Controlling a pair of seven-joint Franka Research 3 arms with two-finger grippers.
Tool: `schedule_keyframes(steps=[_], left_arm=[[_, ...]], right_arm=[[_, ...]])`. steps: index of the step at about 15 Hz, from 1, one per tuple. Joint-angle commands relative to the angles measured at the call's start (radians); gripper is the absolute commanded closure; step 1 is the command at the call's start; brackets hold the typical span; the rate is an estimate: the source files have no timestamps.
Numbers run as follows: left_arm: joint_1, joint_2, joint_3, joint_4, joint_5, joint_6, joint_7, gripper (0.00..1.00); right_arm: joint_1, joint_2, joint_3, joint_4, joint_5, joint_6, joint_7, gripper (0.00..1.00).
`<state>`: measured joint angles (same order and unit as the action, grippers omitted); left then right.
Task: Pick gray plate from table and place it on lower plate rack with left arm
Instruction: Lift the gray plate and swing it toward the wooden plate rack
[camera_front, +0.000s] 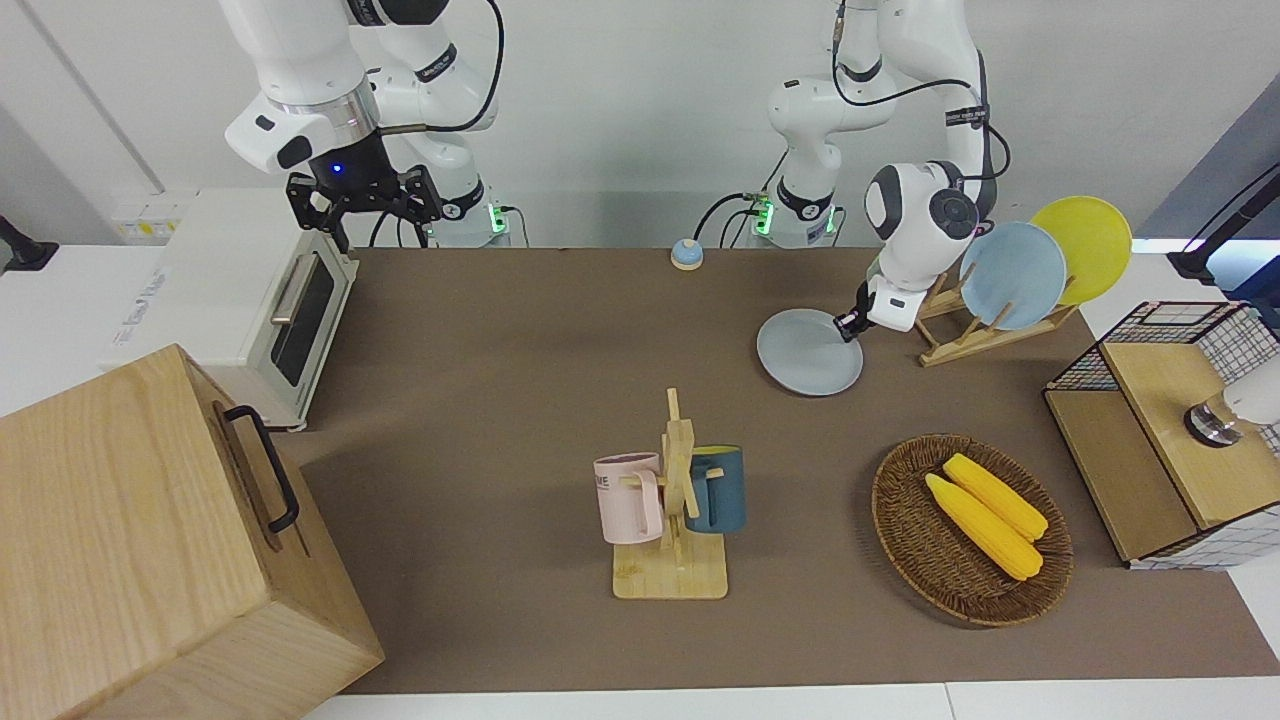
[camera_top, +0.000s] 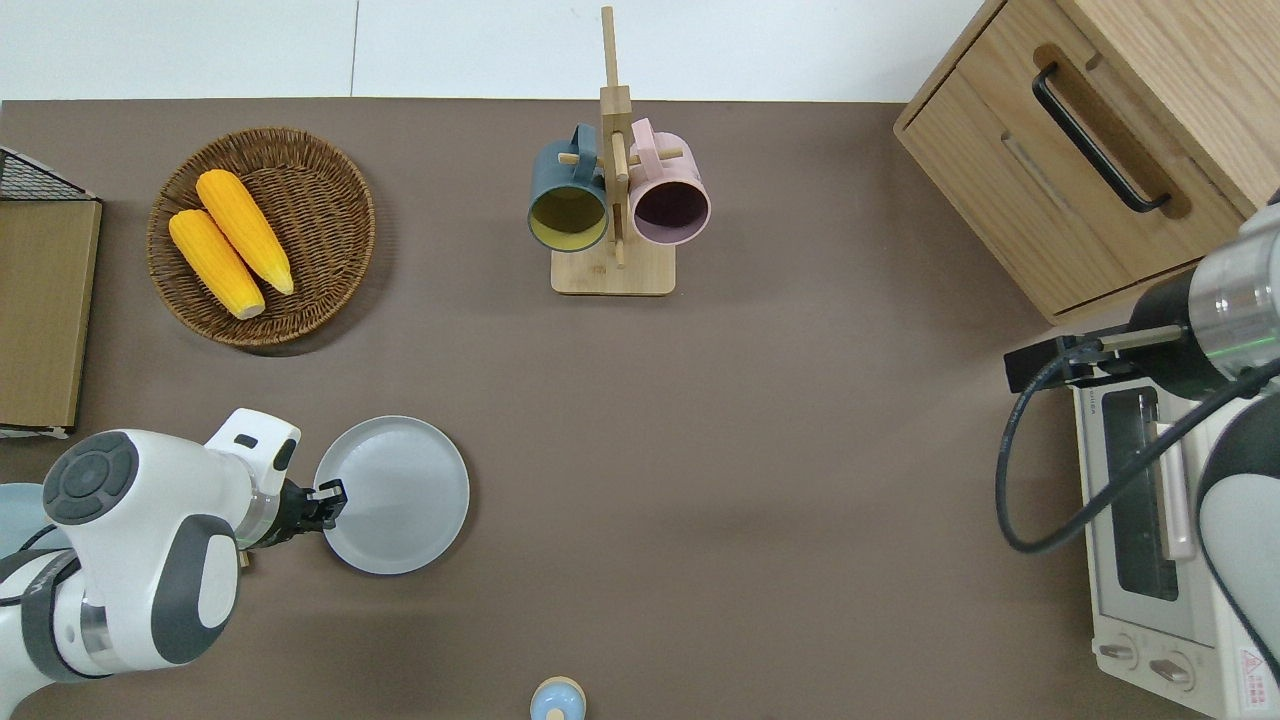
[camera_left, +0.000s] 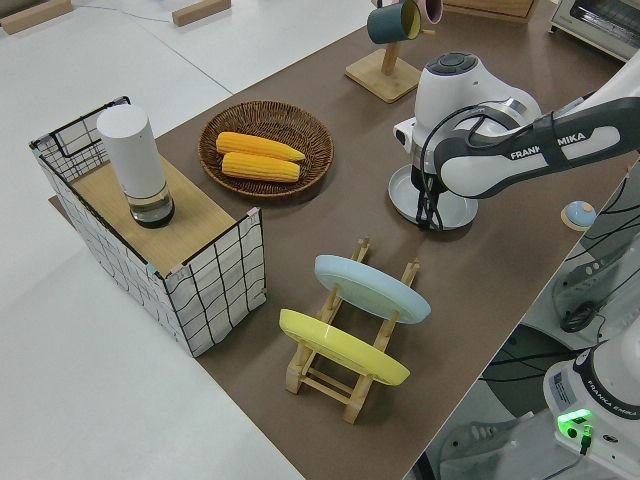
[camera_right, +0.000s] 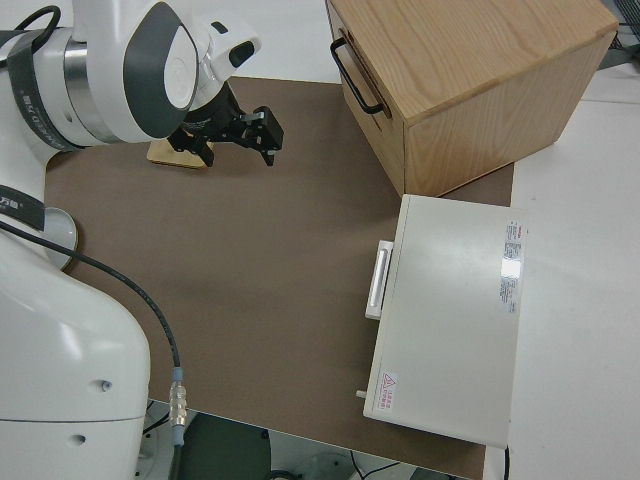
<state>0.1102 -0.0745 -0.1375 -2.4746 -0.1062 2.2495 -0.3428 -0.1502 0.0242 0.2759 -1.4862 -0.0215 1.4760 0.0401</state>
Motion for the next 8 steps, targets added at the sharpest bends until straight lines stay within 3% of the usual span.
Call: schedule_keyframes(steps=[1,8], left_arm=[[0.012,-0.008,0.007,0.034,0.011,0.001,-0.005,1.00],[0.012,-0.021,0.032,0.166,0.126,-0.187,-0.005,1.00]], right_arm=[[-0.019,-0.001,0.017,0.009,-0.001,-0.013,0.012,0.017],[-0.019,-0.003,0.017,0.009,-0.001,-0.014,0.012,0.017]])
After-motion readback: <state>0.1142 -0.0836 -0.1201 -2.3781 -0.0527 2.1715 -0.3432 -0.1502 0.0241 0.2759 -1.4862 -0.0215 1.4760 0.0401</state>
